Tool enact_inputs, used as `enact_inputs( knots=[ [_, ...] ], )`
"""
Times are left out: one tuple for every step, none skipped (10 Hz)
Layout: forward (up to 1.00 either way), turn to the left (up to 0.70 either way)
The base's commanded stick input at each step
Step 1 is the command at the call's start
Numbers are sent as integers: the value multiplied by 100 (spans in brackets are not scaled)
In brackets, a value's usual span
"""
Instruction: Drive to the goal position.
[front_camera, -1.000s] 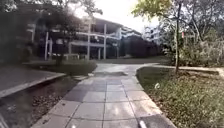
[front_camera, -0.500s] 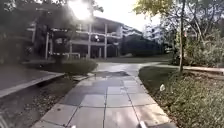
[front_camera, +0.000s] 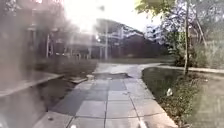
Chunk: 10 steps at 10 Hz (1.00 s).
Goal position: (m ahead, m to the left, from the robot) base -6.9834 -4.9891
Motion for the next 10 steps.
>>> enact_inputs(
  knots=[
    [50,-50],
    [50,-50],
    [50,-50],
    [50,-47],
    [50,0],
    [50,0],
    [50,0],
    [50,0],
    [50,0],
    [50,0]
  ],
)
